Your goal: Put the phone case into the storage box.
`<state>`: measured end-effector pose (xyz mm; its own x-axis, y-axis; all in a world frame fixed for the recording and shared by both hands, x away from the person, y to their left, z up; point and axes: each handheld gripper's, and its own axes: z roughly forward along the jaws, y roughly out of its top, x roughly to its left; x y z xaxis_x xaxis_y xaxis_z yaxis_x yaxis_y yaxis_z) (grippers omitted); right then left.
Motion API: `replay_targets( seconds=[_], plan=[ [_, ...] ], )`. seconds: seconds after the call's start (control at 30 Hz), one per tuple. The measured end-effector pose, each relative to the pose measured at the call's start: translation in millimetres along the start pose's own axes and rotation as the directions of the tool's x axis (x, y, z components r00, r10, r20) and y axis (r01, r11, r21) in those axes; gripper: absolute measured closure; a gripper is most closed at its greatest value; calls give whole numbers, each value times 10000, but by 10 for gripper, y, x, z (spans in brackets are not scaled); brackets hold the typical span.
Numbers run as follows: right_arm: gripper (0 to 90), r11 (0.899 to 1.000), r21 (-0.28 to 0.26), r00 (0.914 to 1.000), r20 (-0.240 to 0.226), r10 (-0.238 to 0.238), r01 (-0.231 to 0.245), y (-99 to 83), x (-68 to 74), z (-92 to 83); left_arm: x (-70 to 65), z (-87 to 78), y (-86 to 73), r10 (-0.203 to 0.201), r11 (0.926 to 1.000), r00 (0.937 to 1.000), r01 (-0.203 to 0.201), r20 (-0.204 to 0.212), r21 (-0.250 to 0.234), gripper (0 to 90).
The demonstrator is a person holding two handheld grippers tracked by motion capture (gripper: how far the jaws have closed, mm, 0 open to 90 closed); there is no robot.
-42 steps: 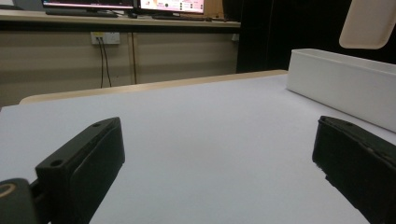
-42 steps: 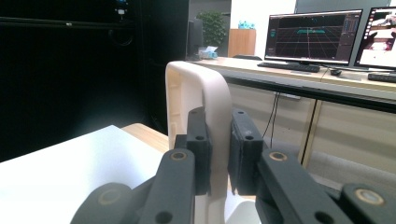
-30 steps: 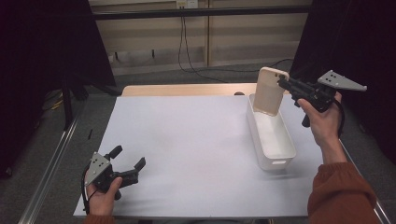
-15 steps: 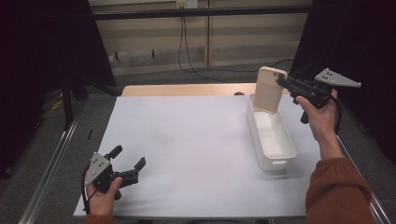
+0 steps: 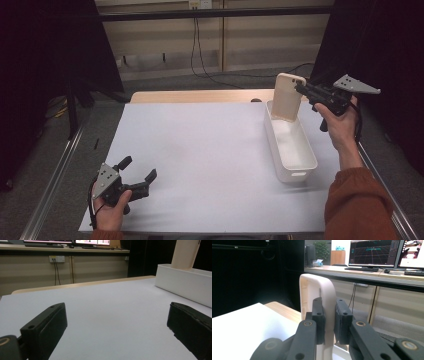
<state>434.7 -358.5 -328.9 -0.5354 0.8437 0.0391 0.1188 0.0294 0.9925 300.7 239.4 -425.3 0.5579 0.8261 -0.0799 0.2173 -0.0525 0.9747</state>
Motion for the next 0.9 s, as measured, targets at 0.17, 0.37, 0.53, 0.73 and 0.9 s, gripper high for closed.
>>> replay_targets(
  seconds=[0.17,0.37,0.53,0.73,0.9],
  plan=[
    [806,9998,176,9999,-6,-107,107,-75,-5,71,-3,3,-5,-14,10000,10000,14,-14,28,32],
    [806,9997,262,9999,118,11,-14,-171,-52,136,-9,8,-9,25,10000,10000,-25,-27,43,33],
    [806,9998,196,9996,274,97,-103,-228,-94,190,-12,11,-14,-15,10000,10000,15,-49,73,33],
    [806,9996,230,9990,429,149,-159,-282,-148,222,-13,13,-14,24,10000,10000,-24,-54,87,33],
    [806,9994,263,9981,580,223,-238,-334,-194,245,-12,13,-14,22,10000,10000,-21,-58,83,33]
  ],
)
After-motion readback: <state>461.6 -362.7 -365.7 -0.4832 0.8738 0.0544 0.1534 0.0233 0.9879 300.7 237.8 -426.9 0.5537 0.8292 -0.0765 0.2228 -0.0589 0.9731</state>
